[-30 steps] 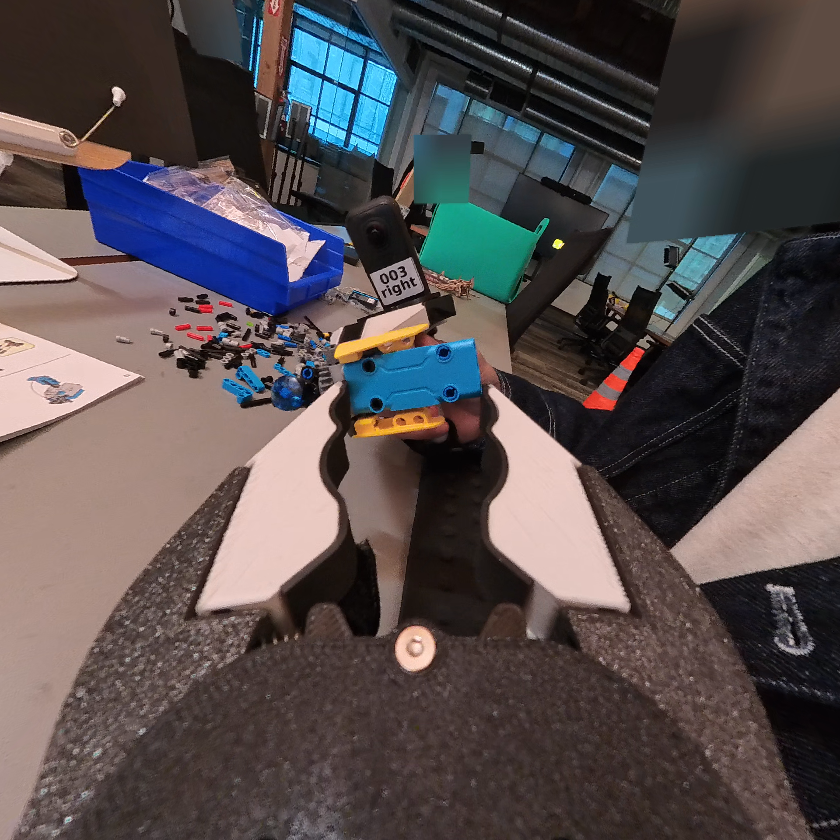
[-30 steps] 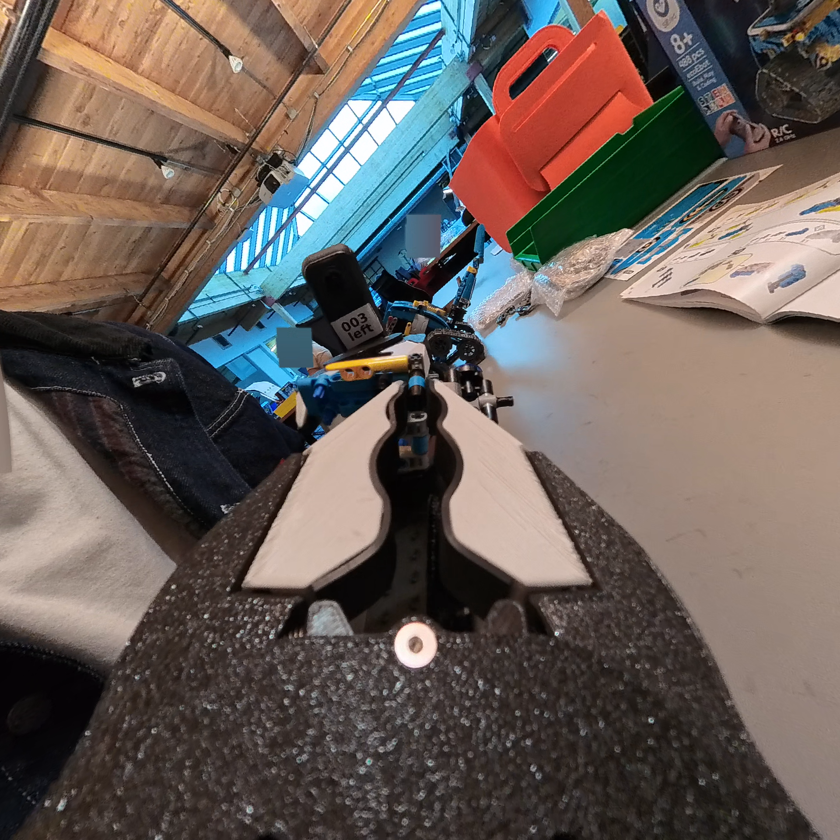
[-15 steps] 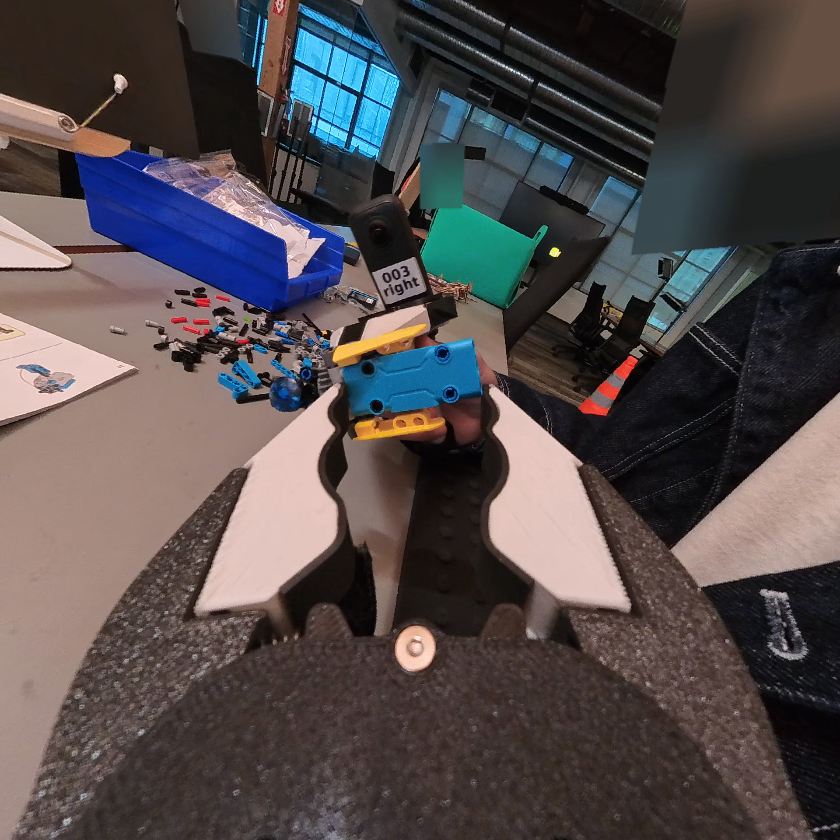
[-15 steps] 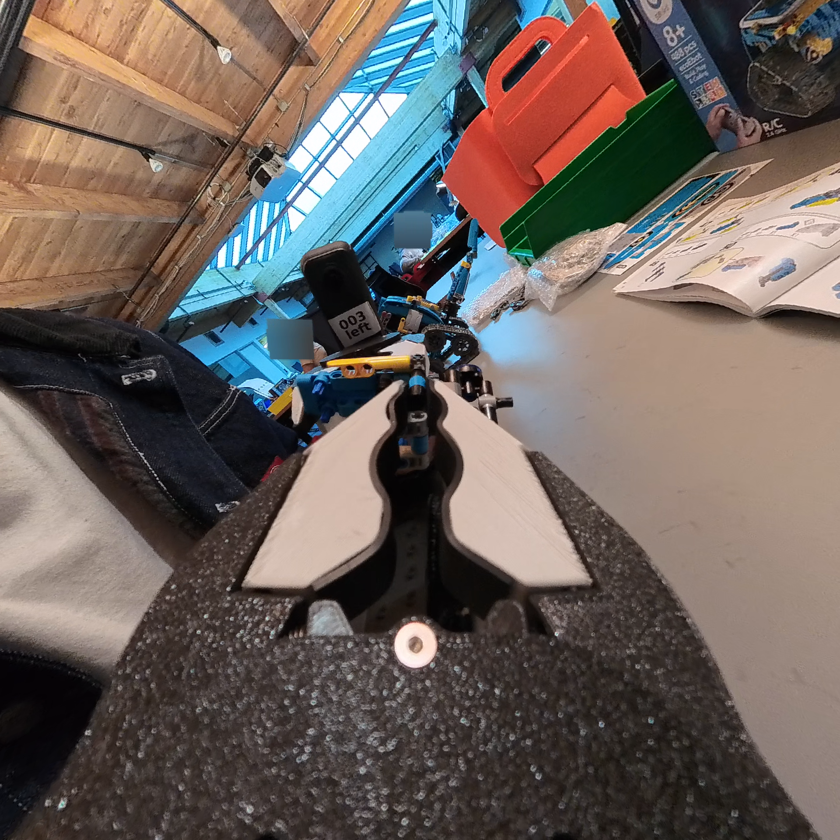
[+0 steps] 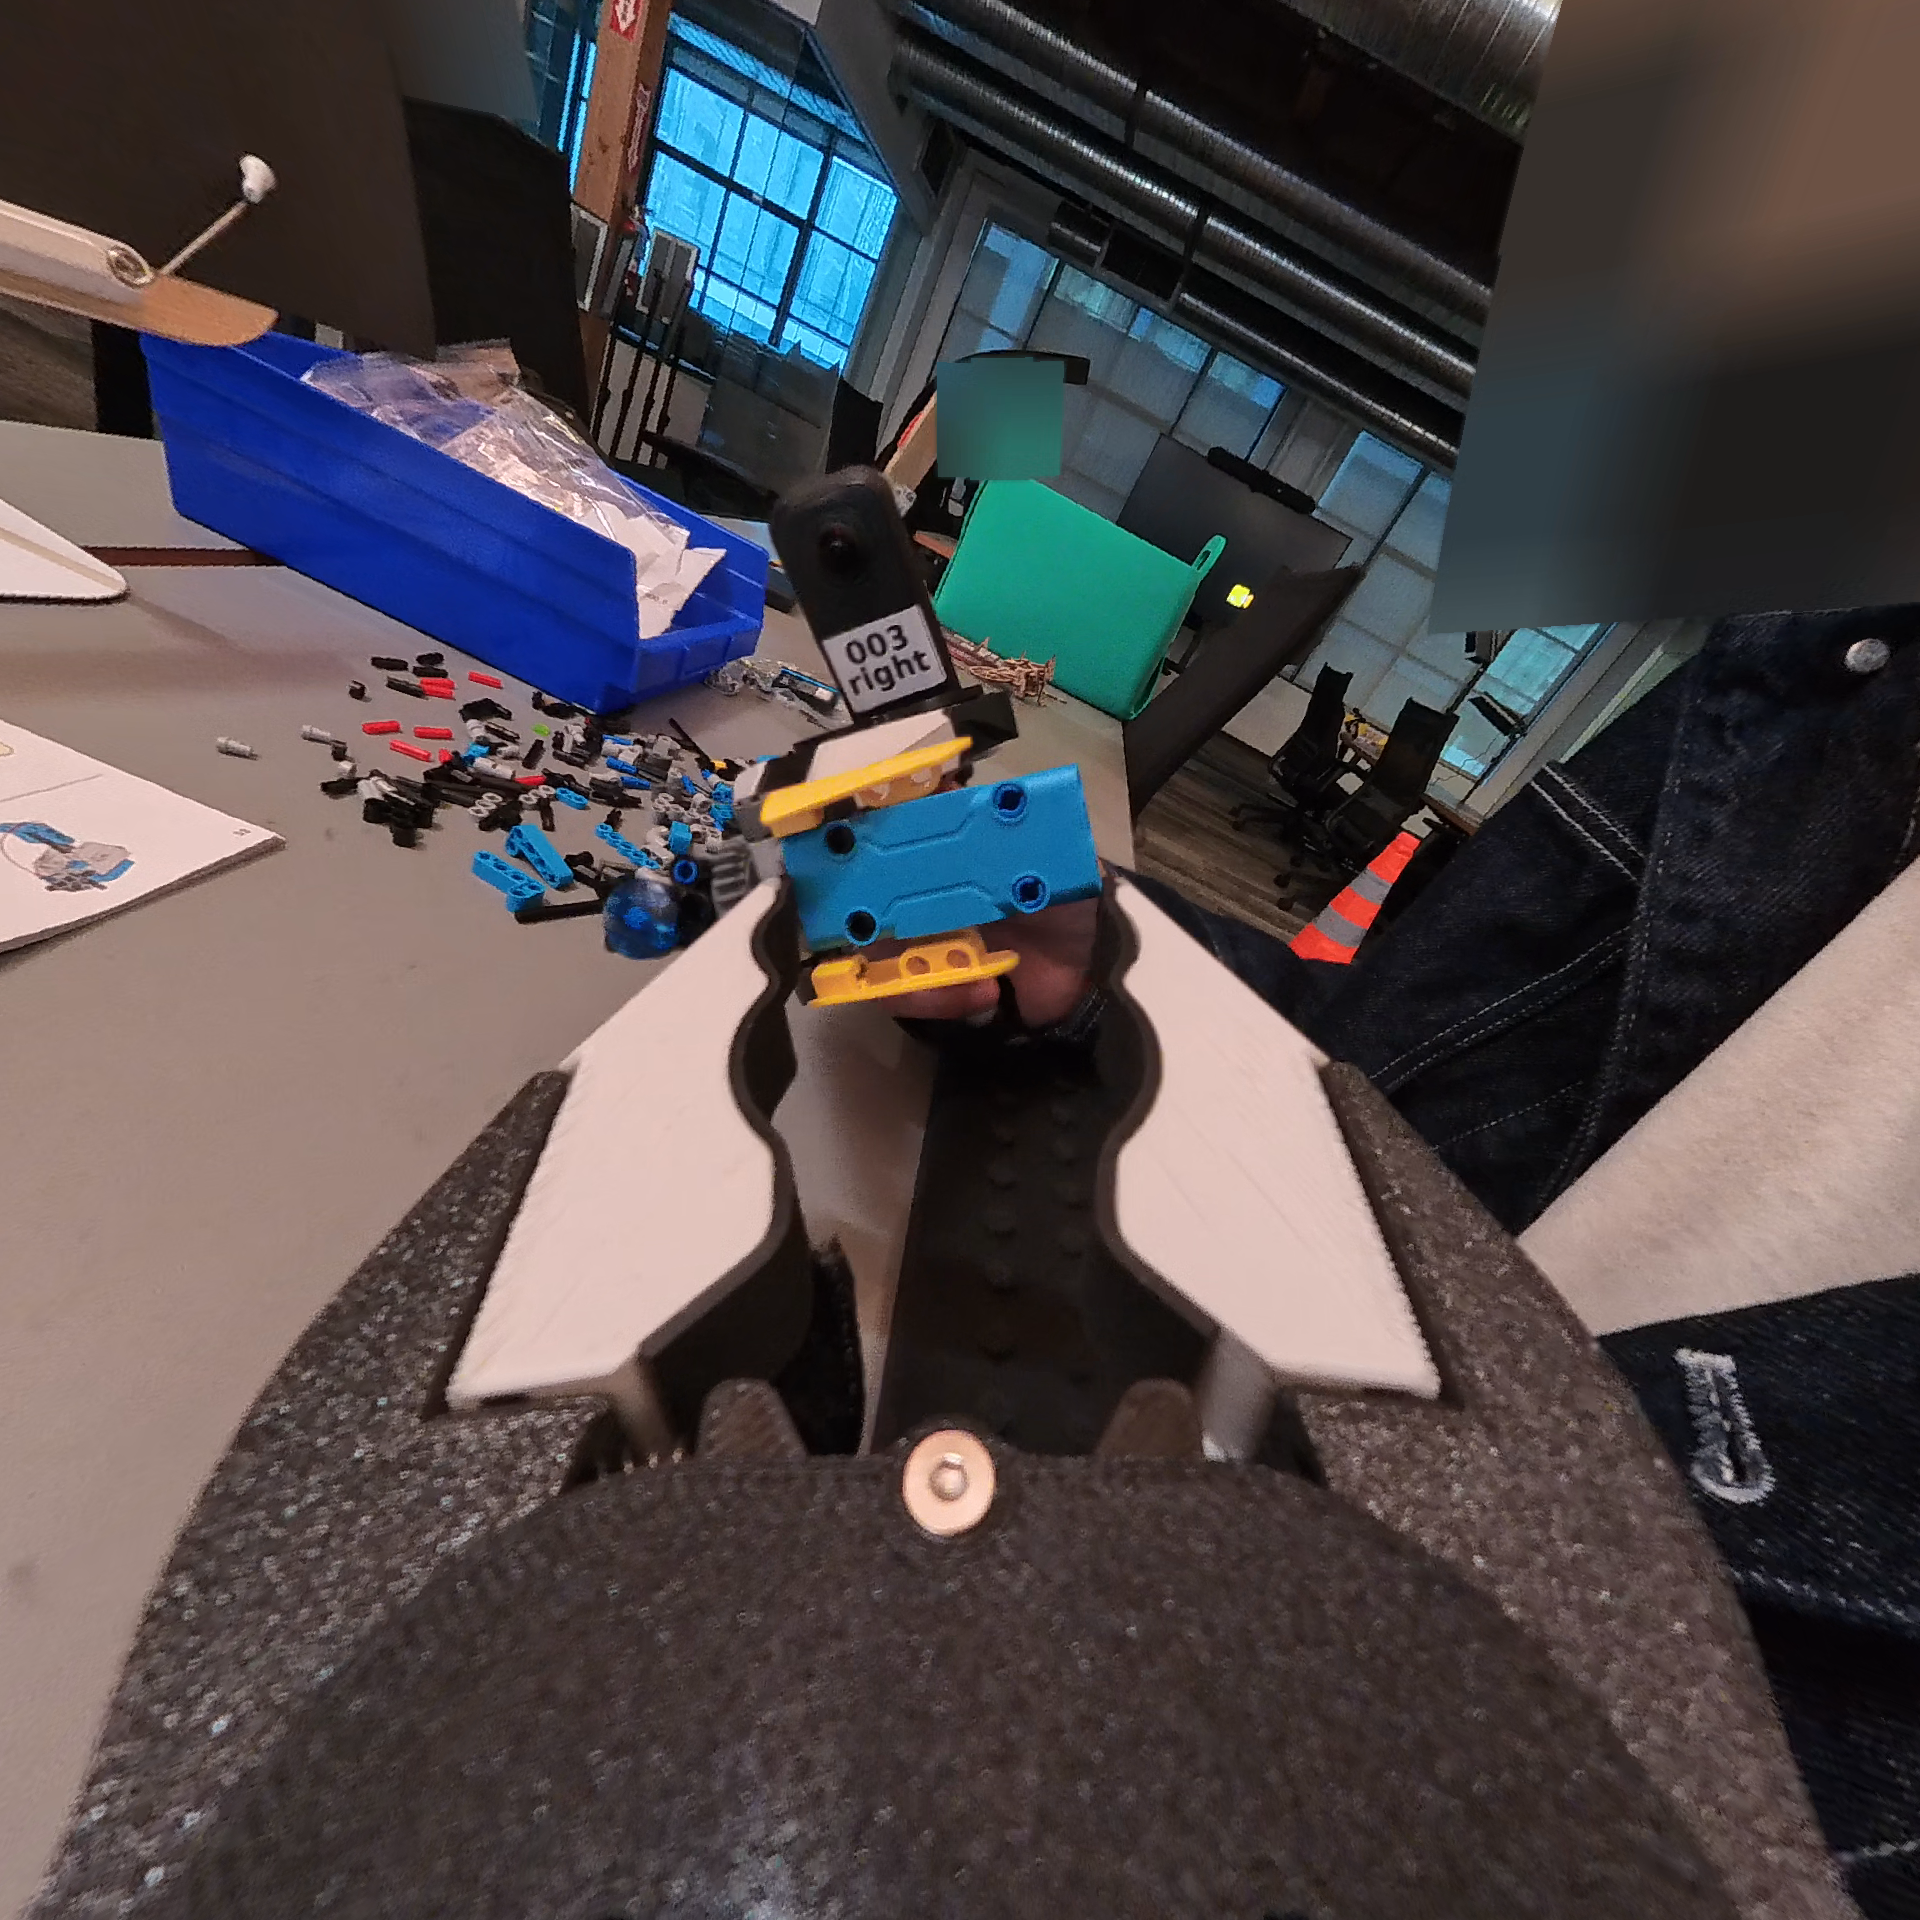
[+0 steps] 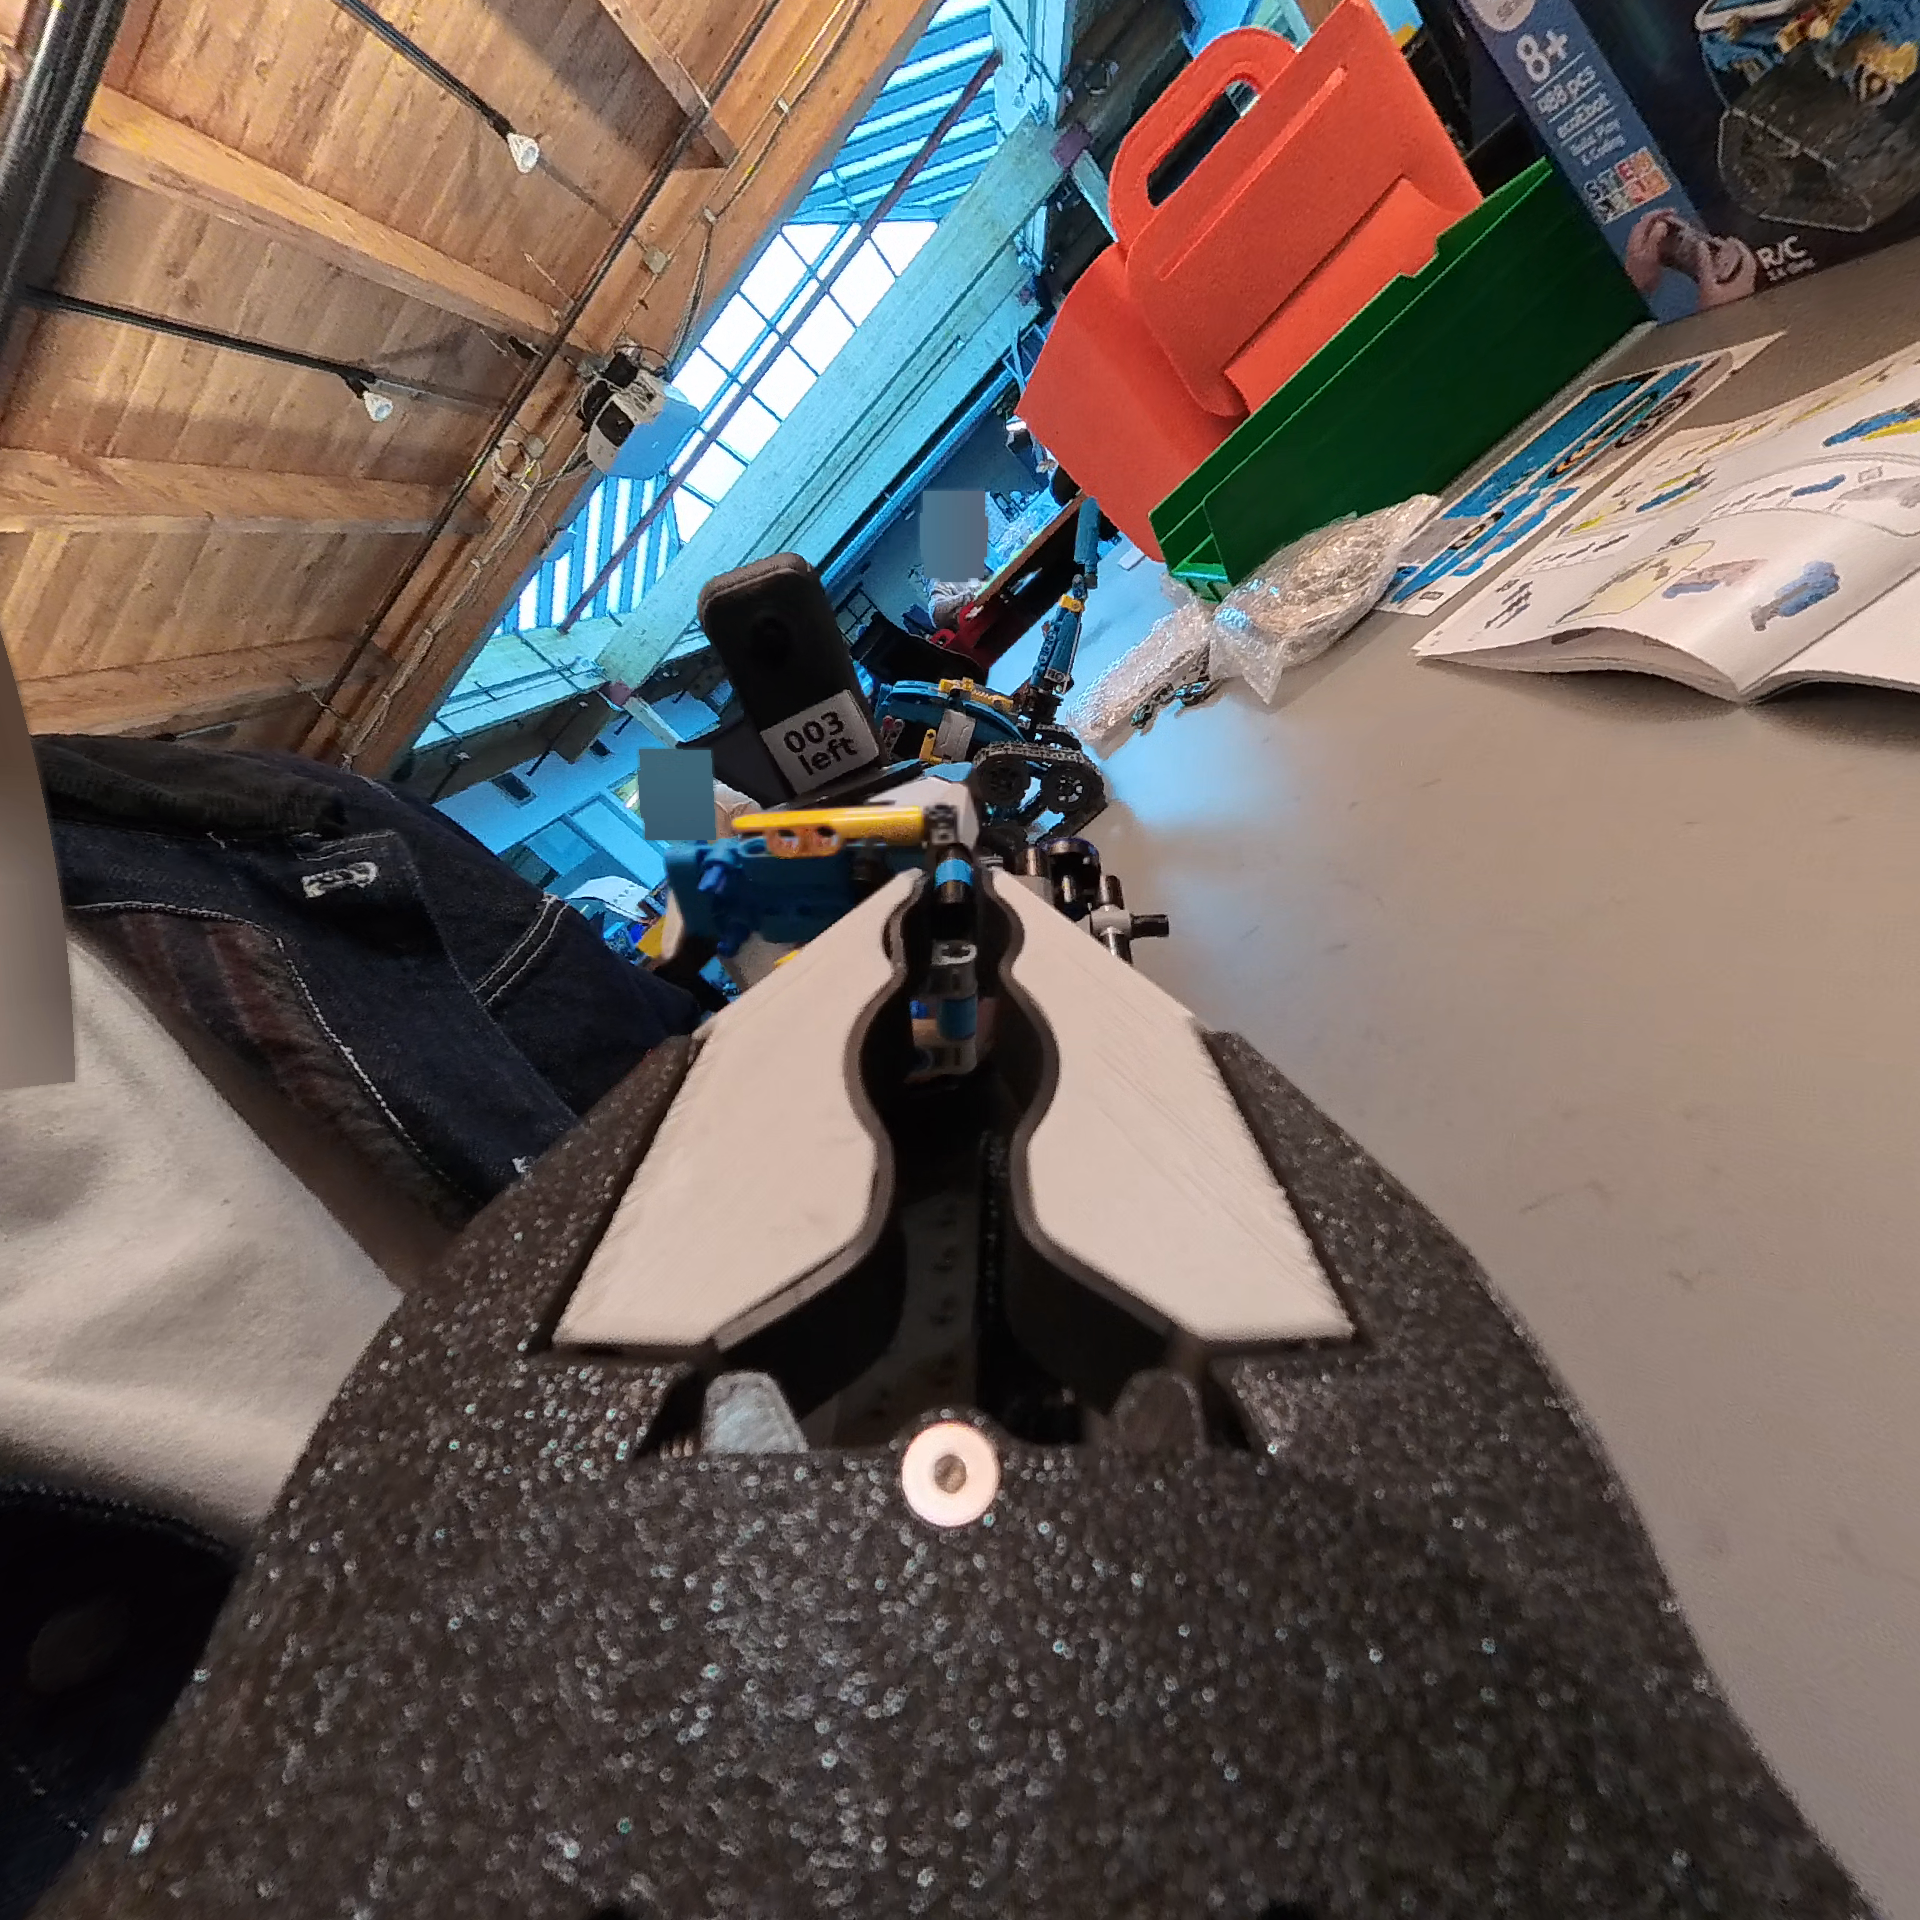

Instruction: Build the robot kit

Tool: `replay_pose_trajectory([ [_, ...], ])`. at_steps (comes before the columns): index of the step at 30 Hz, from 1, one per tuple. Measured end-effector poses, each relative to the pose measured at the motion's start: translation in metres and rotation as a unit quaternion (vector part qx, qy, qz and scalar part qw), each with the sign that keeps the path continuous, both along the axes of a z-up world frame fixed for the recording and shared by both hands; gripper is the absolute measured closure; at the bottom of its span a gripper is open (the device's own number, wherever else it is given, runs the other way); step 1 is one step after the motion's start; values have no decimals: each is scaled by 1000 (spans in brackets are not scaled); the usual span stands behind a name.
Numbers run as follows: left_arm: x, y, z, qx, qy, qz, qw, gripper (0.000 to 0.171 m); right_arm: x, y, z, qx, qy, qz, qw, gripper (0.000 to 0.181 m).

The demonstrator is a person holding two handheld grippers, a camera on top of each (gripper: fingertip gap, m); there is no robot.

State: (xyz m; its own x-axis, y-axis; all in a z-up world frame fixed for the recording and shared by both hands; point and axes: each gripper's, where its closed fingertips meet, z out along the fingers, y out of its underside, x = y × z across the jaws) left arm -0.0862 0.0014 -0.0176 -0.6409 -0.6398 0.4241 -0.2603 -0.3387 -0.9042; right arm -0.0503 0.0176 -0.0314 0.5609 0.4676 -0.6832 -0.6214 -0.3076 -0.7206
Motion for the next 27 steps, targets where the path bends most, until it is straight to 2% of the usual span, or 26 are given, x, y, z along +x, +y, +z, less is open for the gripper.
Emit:
replay_pose_trajectory([
  [8,-4,-1,1,-39,17,-32,999,115,0,-2,2,7,2,10,1000,175],
  [16,-18,-6,-19,18,54,-77,995,115,-16,-3,-15,-23,-72,42,996,175],
  [17,-20,-5,-23,29,59,-82,995,118,-17,-2,-17,-29,-78,43,996,175],
  [19,-26,-3,-26,46,55,-89,993,142,-12,-1,-22,-39,-90,31,995,174],
  [21,-30,2,-21,41,40,-87,995,152,-8,-3,-19,-33,-85,30,995,175],
  [24,-27,4,-25,39,49,-83,995,152,-11,-1,-28,-53,-97,32,993,174],
  [27,-18,6,-37,49,80,-61,994,136,-17,4,-39,-78,-129,33,988,175],
])
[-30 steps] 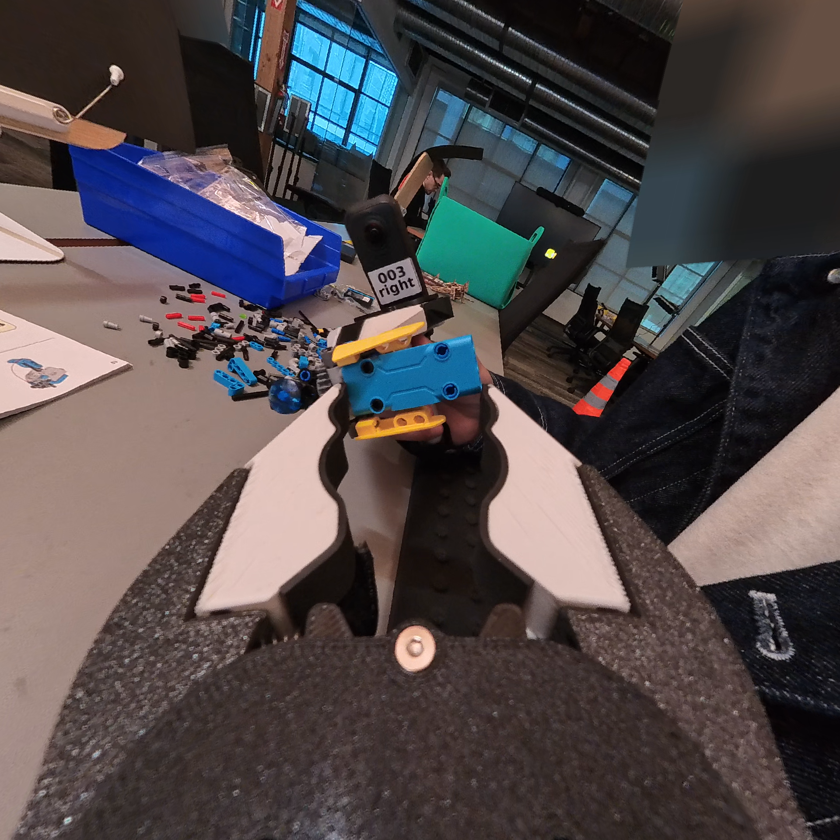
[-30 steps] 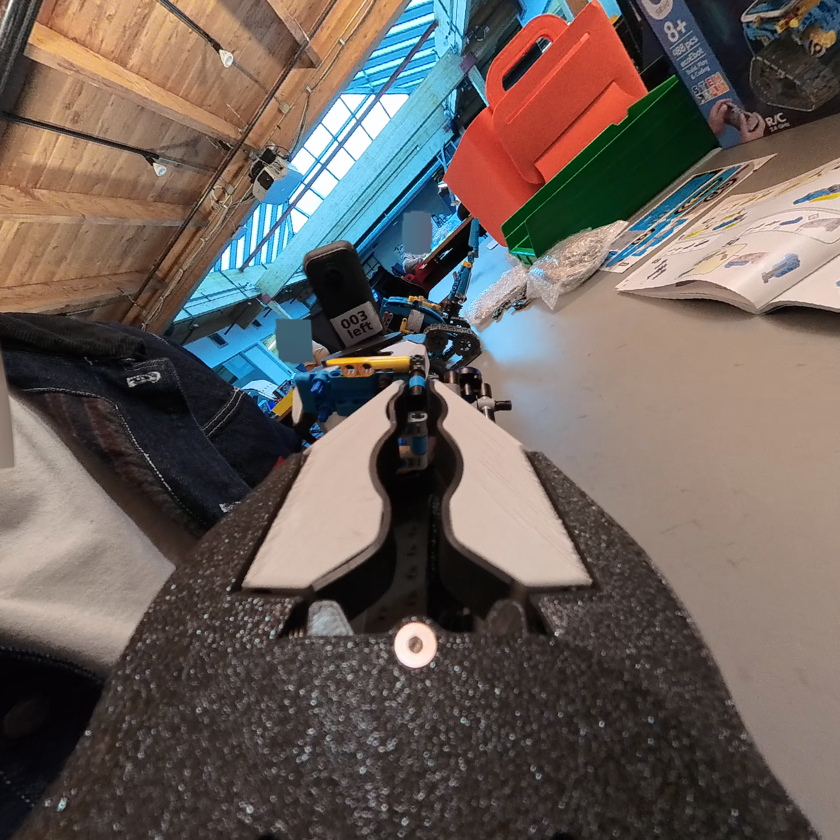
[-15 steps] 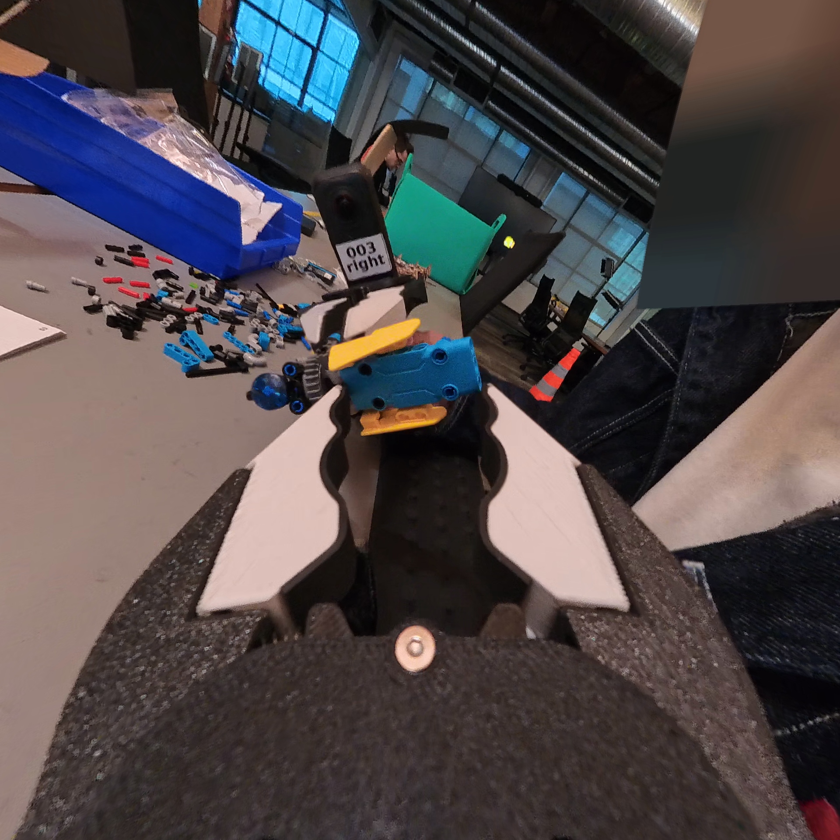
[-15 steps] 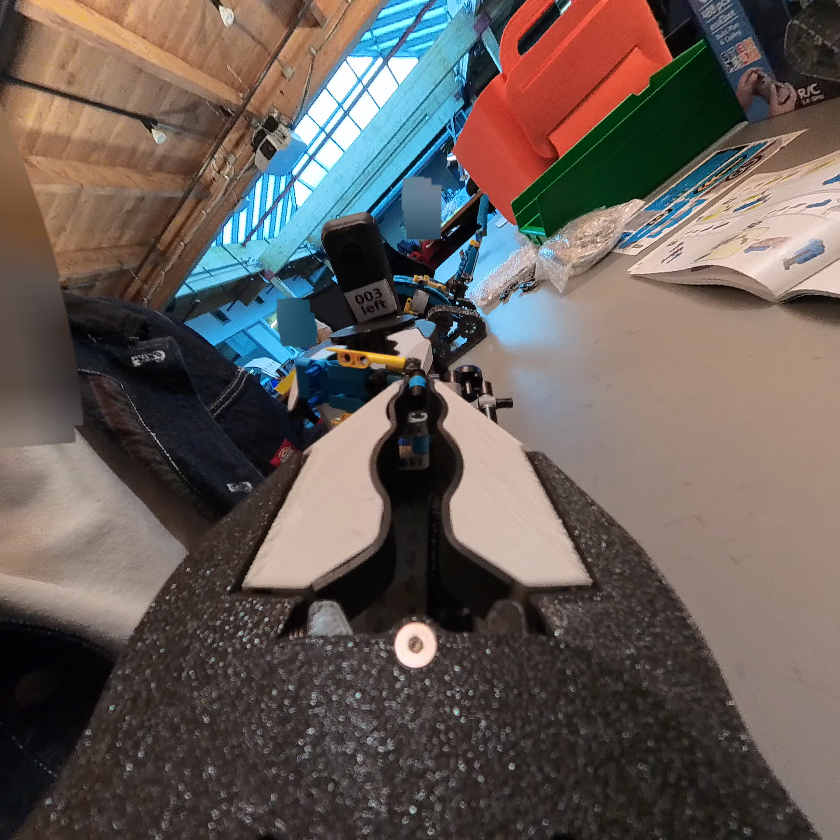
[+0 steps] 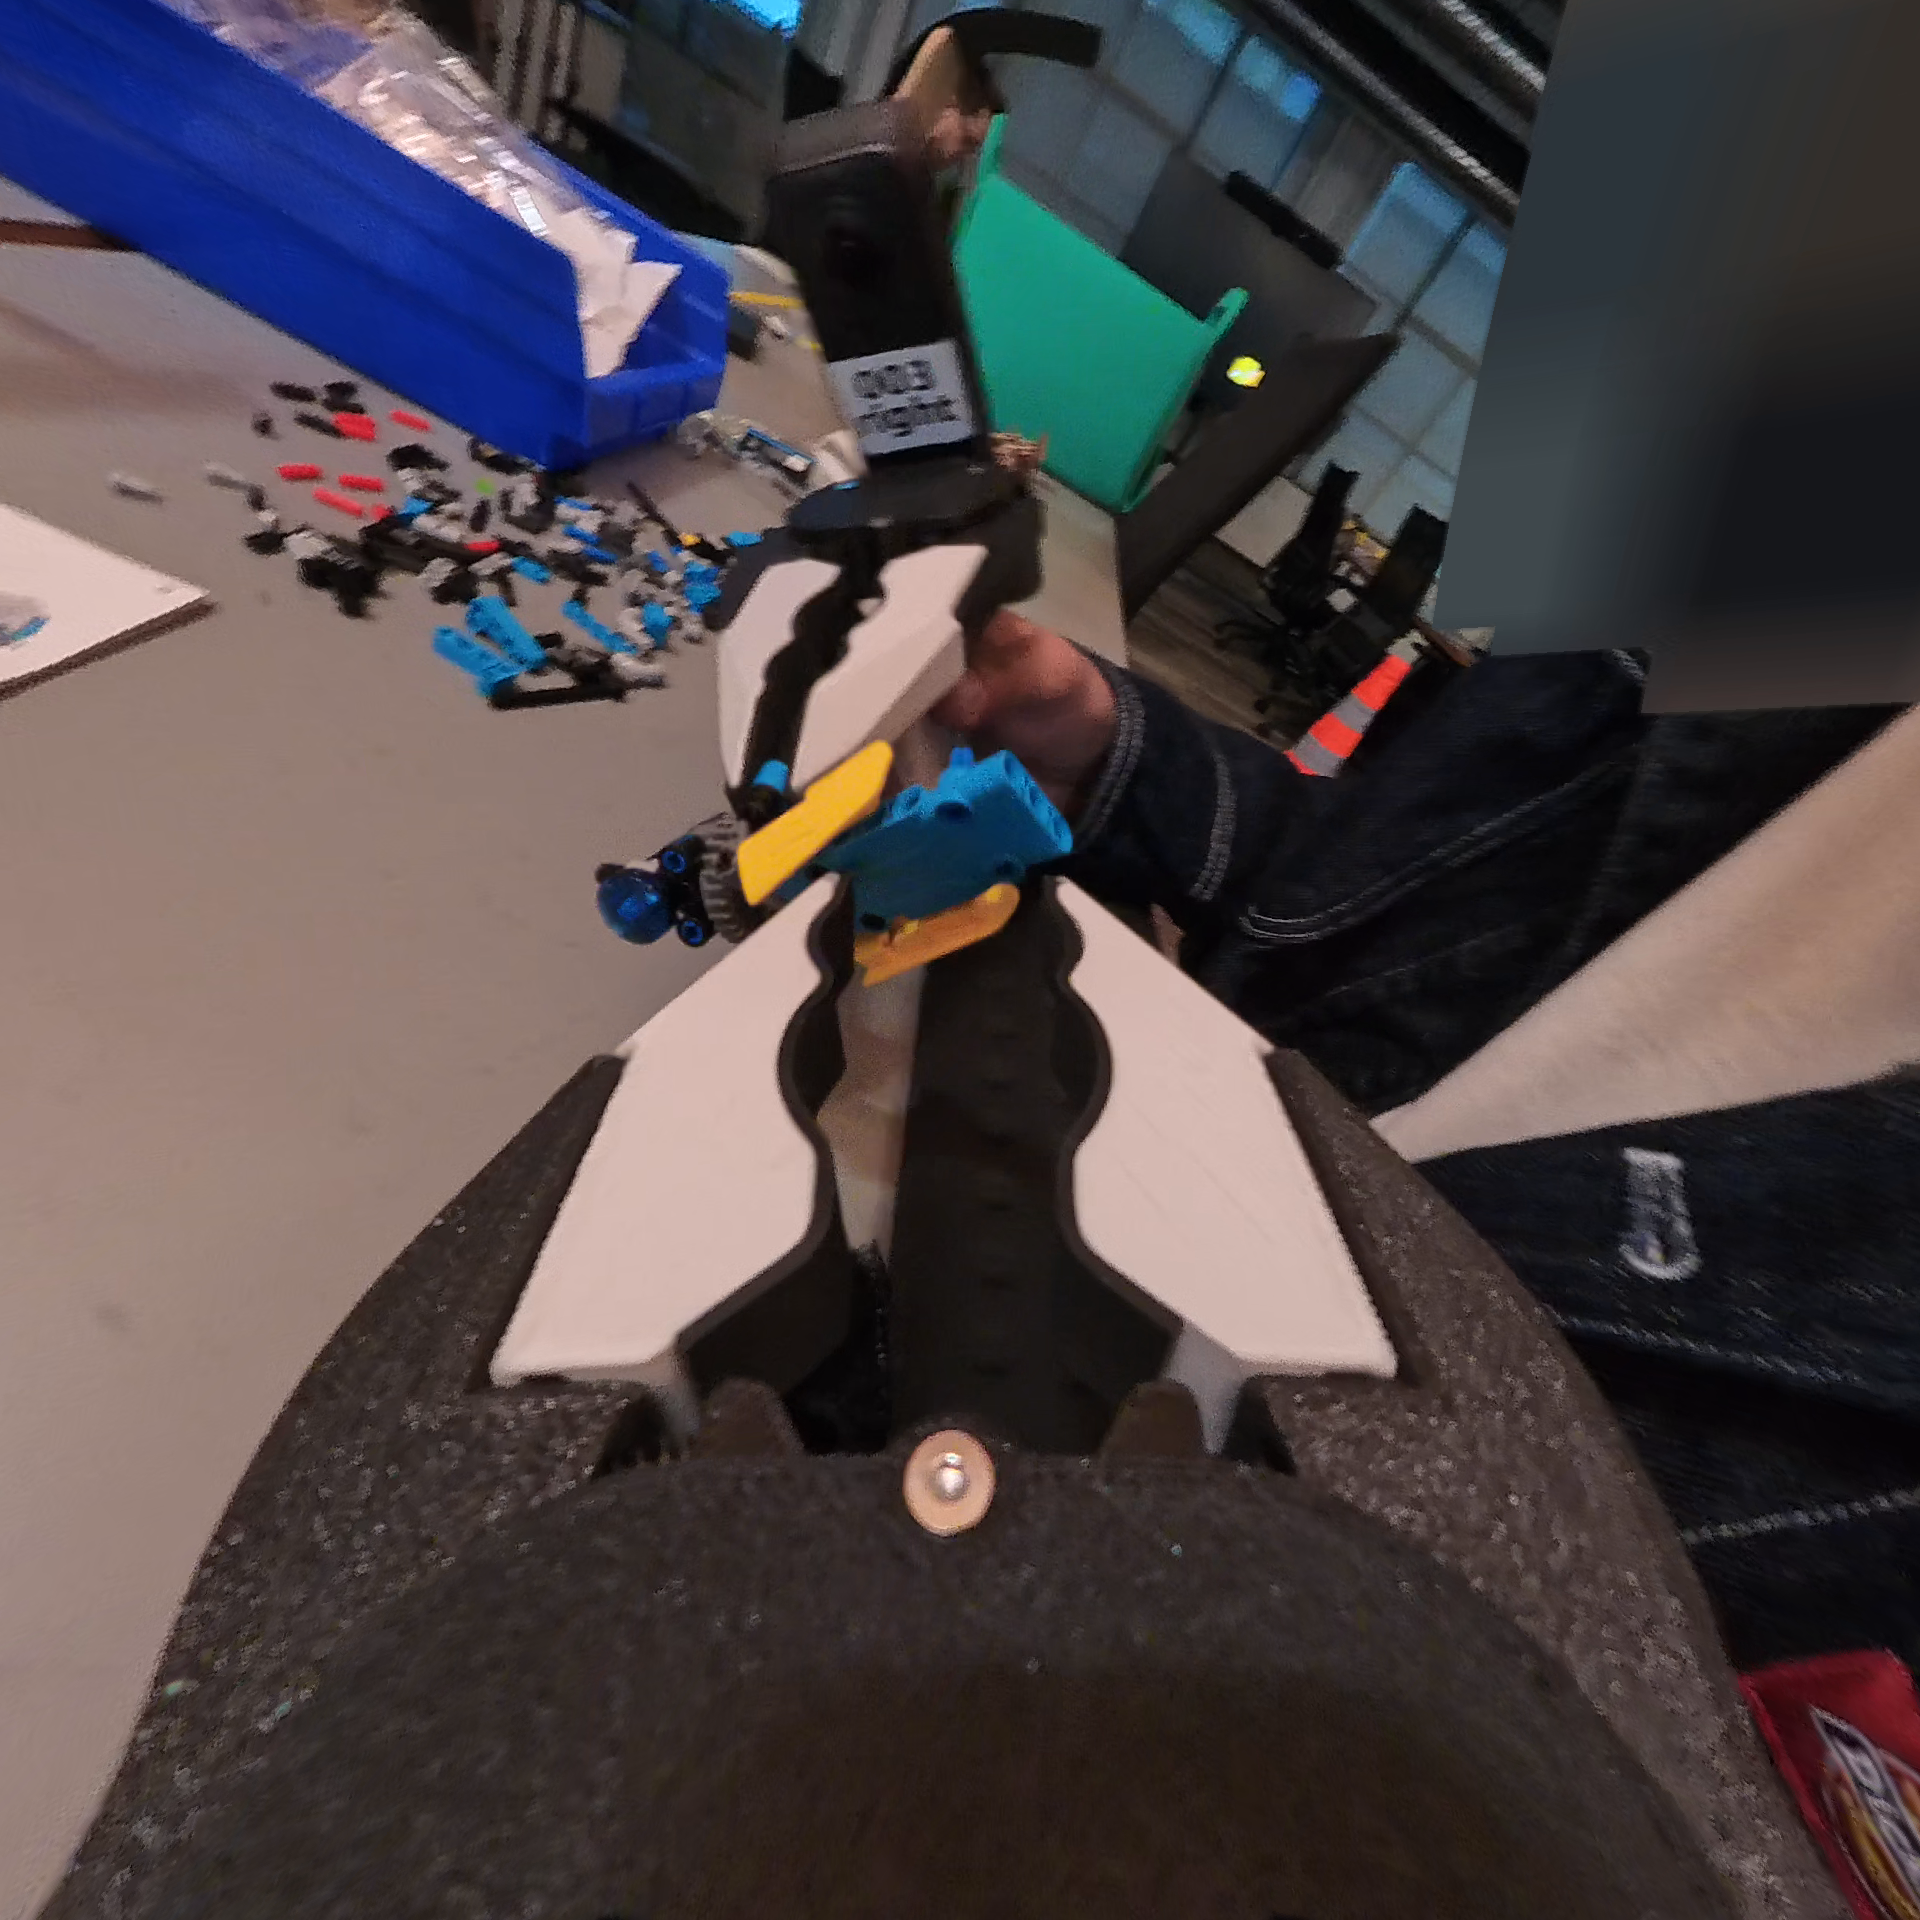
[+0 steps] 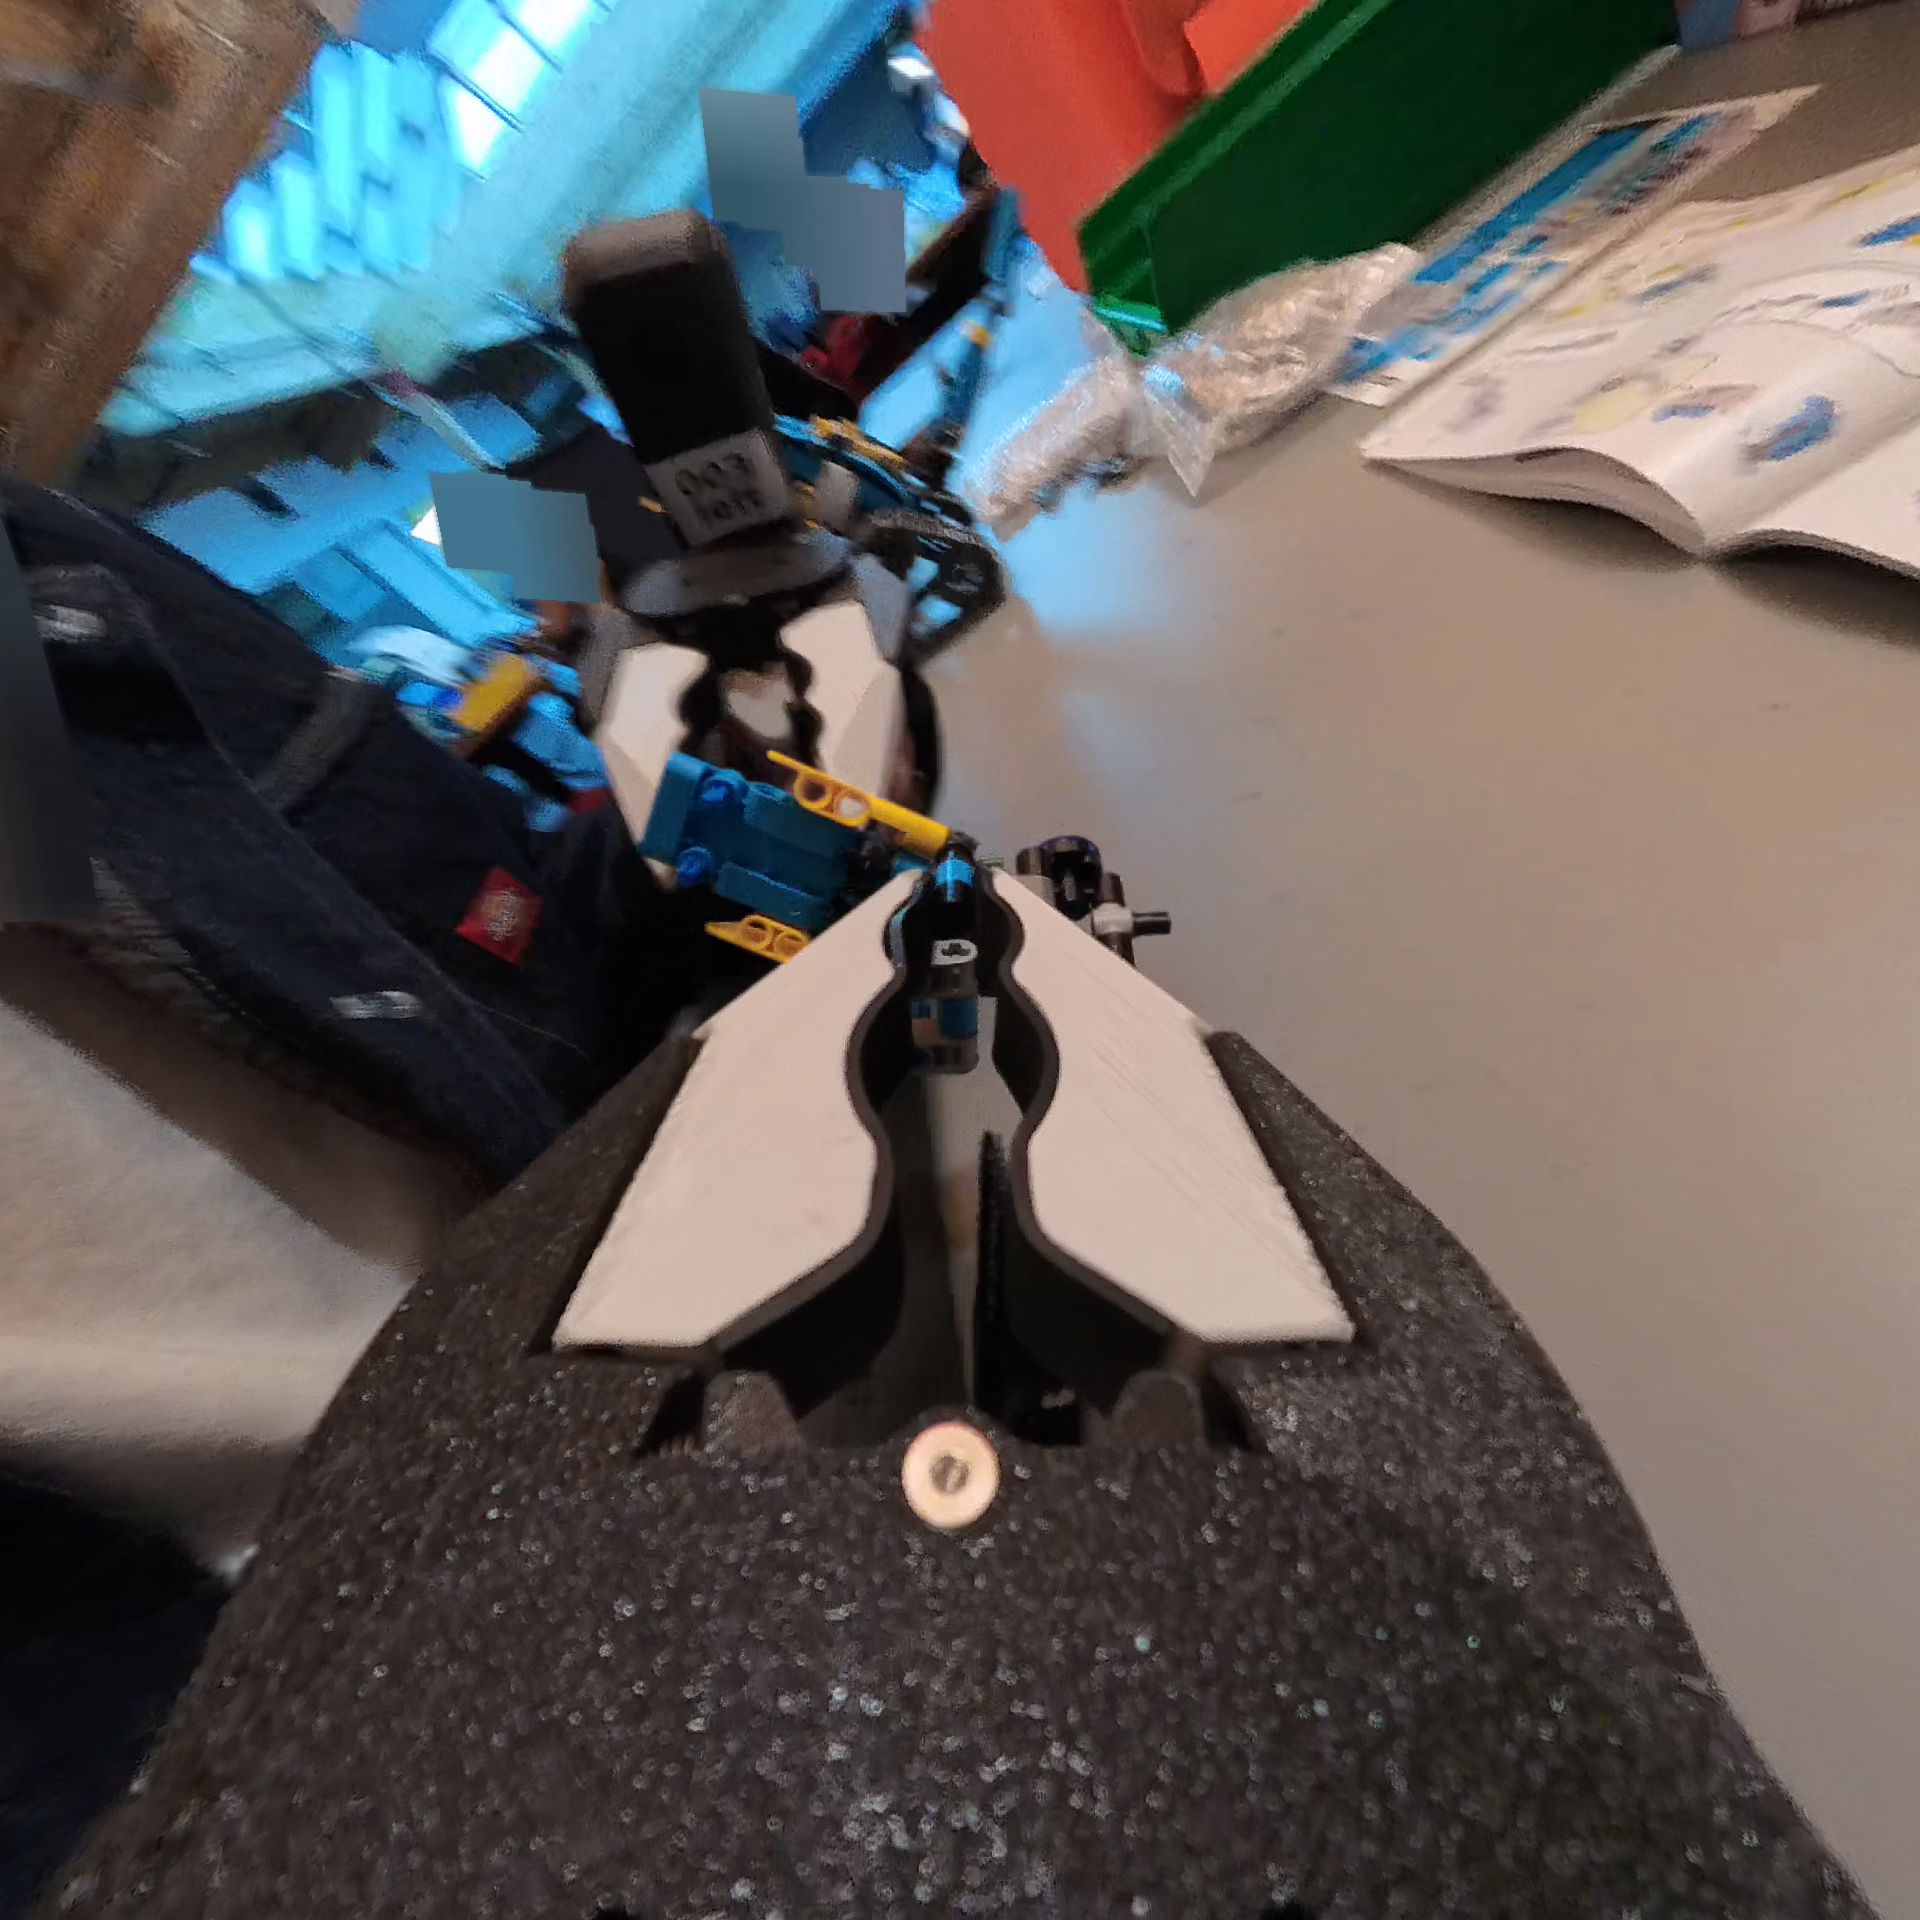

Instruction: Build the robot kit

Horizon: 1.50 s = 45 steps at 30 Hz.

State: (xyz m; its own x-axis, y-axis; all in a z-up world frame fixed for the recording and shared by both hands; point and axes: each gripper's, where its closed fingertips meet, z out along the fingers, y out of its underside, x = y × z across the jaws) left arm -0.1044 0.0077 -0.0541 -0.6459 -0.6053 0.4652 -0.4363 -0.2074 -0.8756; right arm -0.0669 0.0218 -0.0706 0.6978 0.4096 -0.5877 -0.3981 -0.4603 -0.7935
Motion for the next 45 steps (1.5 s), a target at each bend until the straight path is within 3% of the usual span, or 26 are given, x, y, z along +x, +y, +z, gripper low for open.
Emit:
replay_pose_trajectory([
  [2,7,8,-10,-10,36,21,999,134,1,4,-16,-31,-45,-12,998,175],
  [6,12,7,-26,-38,107,4,994,135,0,11,-41,-86,-106,-12,991,174],
  [8,13,4,-31,-37,127,-9,991,143,0,14,-48,-99,-141,-9,985,174],
  [12,10,-4,-49,10,163,-35,986,140,0,17,-63,-129,-171,-4,977,174],
  [24,9,12,-68,57,207,-3,977,145,1,19,-62,-103,-248,-16,963,174],
  [27,9,18,-76,78,225,15,971,142,-2,21,-59,-90,-272,-16,958,174],
  [29,12,27,-83,73,252,44,964,124,-6,20,-58,-86,-283,-9,955,174],
  [34,7,41,-91,35,295,67,953,127,-9,21,-57,-78,-313,-9,946,174],
  [40,-3,49,-93,73,287,63,953,130,20,4,-66,-119,-422,-10,899,175],
  [45,-13,52,-95,100,279,40,954,134,24,8,-64,-105,-341,-32,934,174],
])
